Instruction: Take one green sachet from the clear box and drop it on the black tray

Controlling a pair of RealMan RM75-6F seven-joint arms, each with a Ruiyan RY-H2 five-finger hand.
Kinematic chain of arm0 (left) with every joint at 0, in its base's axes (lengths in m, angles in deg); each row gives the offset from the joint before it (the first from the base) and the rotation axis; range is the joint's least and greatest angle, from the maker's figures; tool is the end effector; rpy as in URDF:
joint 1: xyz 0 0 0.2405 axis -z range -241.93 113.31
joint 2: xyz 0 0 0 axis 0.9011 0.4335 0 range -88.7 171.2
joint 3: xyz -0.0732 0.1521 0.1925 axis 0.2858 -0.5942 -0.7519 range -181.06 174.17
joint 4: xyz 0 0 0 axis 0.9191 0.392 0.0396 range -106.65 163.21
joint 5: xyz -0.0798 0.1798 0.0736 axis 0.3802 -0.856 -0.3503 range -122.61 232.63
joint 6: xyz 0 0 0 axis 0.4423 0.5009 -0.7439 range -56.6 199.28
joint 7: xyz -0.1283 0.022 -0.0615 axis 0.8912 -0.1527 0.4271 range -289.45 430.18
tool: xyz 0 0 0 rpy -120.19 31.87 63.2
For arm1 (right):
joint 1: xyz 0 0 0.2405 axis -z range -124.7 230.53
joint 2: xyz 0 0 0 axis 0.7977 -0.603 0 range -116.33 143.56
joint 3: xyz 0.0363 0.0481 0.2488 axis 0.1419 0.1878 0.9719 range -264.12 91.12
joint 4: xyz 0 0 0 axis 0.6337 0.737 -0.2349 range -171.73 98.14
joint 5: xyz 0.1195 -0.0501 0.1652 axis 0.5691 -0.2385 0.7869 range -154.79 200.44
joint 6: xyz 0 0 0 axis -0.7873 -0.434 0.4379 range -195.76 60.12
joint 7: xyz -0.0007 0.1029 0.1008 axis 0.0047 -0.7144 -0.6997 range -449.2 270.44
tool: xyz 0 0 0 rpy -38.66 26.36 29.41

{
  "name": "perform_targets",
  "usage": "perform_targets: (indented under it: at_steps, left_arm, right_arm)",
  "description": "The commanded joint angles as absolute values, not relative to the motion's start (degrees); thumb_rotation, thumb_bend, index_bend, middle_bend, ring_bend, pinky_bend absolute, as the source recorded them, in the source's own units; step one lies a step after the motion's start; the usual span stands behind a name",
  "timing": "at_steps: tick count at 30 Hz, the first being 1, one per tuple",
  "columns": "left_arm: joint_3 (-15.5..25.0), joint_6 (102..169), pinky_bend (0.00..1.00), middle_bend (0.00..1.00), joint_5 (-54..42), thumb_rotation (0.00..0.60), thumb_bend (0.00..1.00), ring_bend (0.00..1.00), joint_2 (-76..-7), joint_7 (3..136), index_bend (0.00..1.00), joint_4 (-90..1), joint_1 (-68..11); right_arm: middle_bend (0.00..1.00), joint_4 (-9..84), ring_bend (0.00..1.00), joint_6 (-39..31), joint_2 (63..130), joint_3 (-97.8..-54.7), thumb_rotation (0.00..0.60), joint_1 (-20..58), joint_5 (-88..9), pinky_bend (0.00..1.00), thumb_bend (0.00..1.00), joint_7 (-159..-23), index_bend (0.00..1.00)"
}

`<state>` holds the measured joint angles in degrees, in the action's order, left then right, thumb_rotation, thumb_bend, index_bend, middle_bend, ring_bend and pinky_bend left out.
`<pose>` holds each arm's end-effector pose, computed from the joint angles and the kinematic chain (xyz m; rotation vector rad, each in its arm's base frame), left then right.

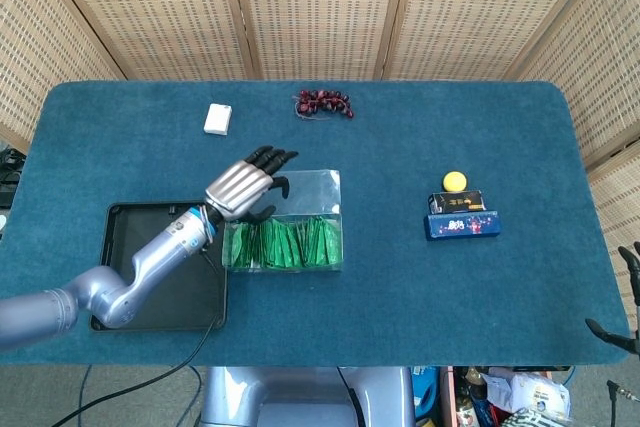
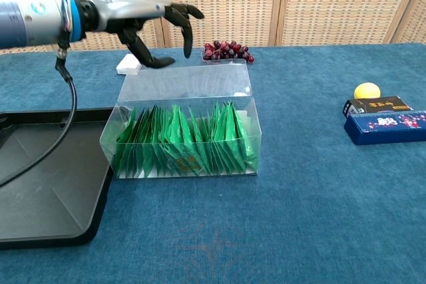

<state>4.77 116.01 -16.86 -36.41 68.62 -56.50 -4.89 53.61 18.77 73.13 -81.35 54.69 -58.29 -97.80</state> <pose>-0.0687 0.3901 0.0234 -2.1602 -0.7923 -1.0262 -0.3473 -0.1504 0.2042 1.1875 -0.9612 0.8561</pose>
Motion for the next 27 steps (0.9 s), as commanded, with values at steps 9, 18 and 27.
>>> perform_targets:
  at_steps: [9, 18, 27]
  left_arm:
    - [2.84, 115.69, 0.00, 0.00, -20.06, 0.600, 0.45, 0.00, -40.38, 69.23, 0.45, -54.41, -5.73]
    - [2.48, 115.49, 0.00, 0.00, -20.43, 0.600, 0.45, 0.00, -41.70, 68.39, 0.46, -53.40, -6.04]
    - [2.76, 114.62, 0.00, 0.00, -19.31, 0.600, 0.45, 0.00, -43.83, 67.28, 0.46, -50.69, -6.09]
  right_arm:
    - [0.00, 53.43, 0.00, 18.77, 72.84, -81.28, 0.600, 54.80, -58.21, 0.00, 0.00, -98.70, 0.00]
    - [0.00, 53.31, 0.00, 18.62, 72.79, -81.32, 0.600, 54.76, -58.23, 0.00, 0.00, -98.93, 0.00]
    - [0.00, 53.20, 0.00, 18.39, 72.82, -81.26, 0.600, 54.71, -57.99, 0.00, 0.00, -99.02, 0.00]
